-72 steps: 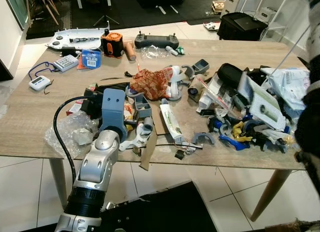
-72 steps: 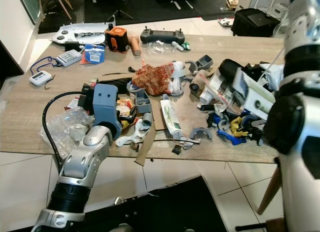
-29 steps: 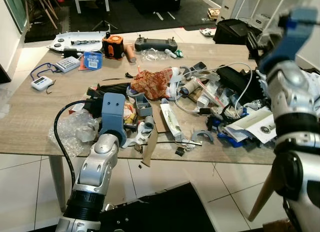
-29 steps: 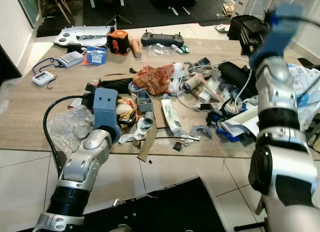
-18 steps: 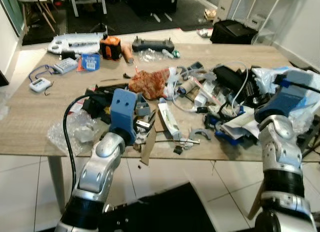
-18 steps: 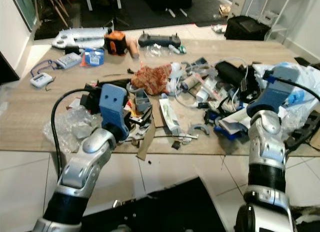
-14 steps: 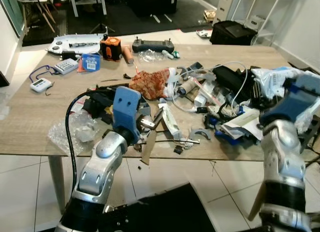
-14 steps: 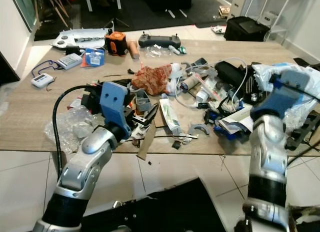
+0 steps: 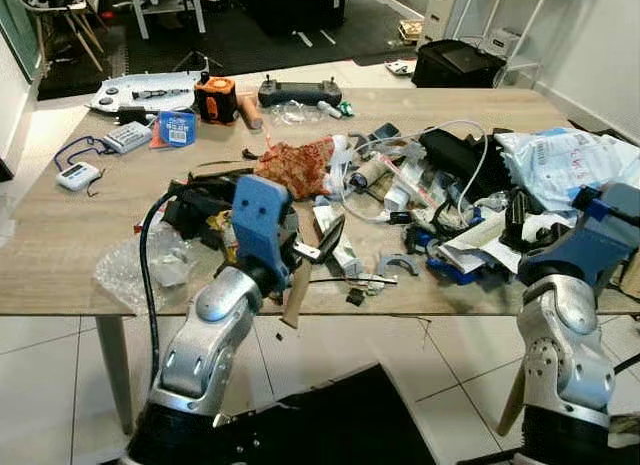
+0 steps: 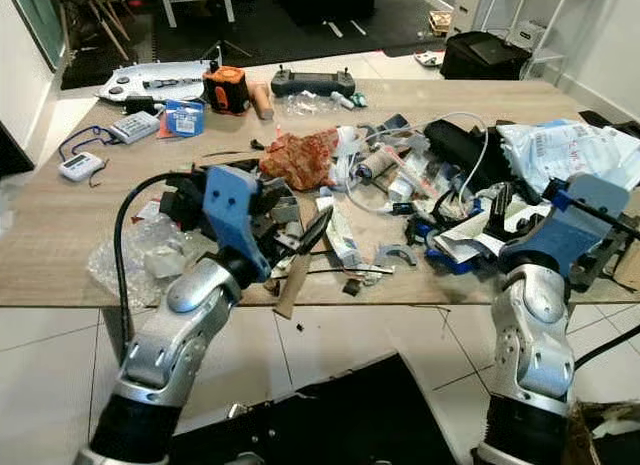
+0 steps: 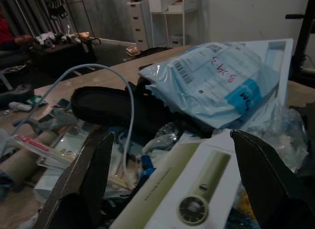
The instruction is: Picking trash to rubbish bin
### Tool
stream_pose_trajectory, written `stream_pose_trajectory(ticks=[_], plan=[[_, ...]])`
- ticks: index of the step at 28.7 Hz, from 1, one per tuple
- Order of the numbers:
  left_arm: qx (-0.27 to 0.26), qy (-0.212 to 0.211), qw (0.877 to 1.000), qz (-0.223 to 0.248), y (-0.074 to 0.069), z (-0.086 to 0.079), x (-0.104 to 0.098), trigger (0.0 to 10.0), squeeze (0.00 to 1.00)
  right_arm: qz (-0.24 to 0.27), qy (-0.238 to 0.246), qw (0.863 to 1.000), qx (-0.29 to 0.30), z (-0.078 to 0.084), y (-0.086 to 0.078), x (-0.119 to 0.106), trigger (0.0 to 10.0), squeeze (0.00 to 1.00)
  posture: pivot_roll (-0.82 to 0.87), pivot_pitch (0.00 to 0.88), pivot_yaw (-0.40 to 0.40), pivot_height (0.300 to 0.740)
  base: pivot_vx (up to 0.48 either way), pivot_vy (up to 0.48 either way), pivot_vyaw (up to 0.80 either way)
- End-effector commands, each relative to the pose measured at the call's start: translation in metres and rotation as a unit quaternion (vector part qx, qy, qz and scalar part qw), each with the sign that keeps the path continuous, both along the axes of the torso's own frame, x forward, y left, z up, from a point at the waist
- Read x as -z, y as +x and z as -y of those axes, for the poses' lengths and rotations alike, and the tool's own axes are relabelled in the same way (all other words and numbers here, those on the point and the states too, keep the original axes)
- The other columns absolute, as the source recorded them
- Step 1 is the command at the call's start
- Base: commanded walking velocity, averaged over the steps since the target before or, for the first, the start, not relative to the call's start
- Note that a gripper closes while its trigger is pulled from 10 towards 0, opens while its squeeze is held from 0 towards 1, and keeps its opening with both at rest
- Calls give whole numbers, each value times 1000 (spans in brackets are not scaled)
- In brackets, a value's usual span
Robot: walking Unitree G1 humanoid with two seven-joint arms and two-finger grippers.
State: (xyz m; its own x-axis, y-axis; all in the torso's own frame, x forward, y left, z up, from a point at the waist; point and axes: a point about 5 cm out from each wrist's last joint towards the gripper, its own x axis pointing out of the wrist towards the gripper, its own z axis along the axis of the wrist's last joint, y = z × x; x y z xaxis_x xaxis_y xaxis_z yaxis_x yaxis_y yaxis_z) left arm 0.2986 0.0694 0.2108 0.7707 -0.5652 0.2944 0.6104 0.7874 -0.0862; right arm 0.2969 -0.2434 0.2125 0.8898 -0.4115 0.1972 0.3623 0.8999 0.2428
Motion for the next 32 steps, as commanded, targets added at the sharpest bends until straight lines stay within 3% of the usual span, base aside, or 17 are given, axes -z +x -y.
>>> stream_pose_trajectory(ticks=[1, 5, 6, 7, 8, 9, 12, 16, 20, 24, 30, 31, 32], plan=[[12, -1, 1000, 7, -2, 5, -3, 10000, 0, -10, 23, 1000, 0, -2, -3, 4, 10000, 0, -13, 142, 19, 740, 0, 0, 0], [-6, 17, 1000, 0, 2, 6, 2, 10000, 0, -25, 38, 999, -4, -5, -2, 10, 10000, 0, -10, 142, 12, 740, 0, 0, 0], [-52, 43, 998, -12, 11, 3, 7, 10000, 0, -34, 40, 999, -9, -8, -1, 13, 10000, 0, -10, 142, 12, 740, 0, 0, 0], [-52, 43, 998, -12, 11, 3, 7, 10000, 0, -34, 40, 999, -9, -8, -1, 13, 10000, 0, -10, 142, 12, 740, 0, 0, 0], [-93, 72, 993, -23, 19, 0, 12, 10000, 0, -42, 39, 998, -17, -12, -1, 15, 10000, 0, -10, 142, 12, 740, 0, 0, 0], [-93, 72, 993, -23, 19, 0, 12, 10000, 0, -42, 39, 998, -17, -12, -1, 15, 10000, 0, -10, 142, 12, 740, 0, 0, 0], [-169, 107, 979, -30, 34, -12, 17, 10000, 0, -49, 30, 998, -24, -19, -1, 19, 10000, 0, -10, 132, 14, 740, 0, 0, 0], [-226, 56, 972, -24, 43, -28, 7, 10000, 0, -58, 13, 998, -17, -19, -2, 21, 10000, 0, -10, 132, 14, 740, 0, 0, 0], [-225, 29, 973, -25, 45, -30, 2, 10000, 0, -68, -3, 998, -8, -18, -1, 22, 10000, 0, -8, 128, 16, 740, 0, 0, 0], [-176, 2, 984, -31, 45, -19, -2, 10000, 0, -108, 22, 994, 30, -14, -4, 33, 10000, 0, -9, 140, 18, 740, 0, 0, 0], [-132, 17, 991, -12, 39, -7, -1, 10000, 0, -103, 43, 993, 40, -10, -11, 37, 10000, 0, -4, 138, 27, 740, 0, 0, 0], [-118, 21, 993, 0, 37, -4, -1, 10000, 0, -107, 48, 992, 44, -7, -13, 40, 10000, 596, -4, 138, 27, 740, 0, 0, 0], [-118, 21, 993, 0, 37, -4, -1, 10000, 0, -107, 48, 992, 44, -7, -13, 40, 10000, 596, -4, 138, 27, 740, 0, 0, 0]])
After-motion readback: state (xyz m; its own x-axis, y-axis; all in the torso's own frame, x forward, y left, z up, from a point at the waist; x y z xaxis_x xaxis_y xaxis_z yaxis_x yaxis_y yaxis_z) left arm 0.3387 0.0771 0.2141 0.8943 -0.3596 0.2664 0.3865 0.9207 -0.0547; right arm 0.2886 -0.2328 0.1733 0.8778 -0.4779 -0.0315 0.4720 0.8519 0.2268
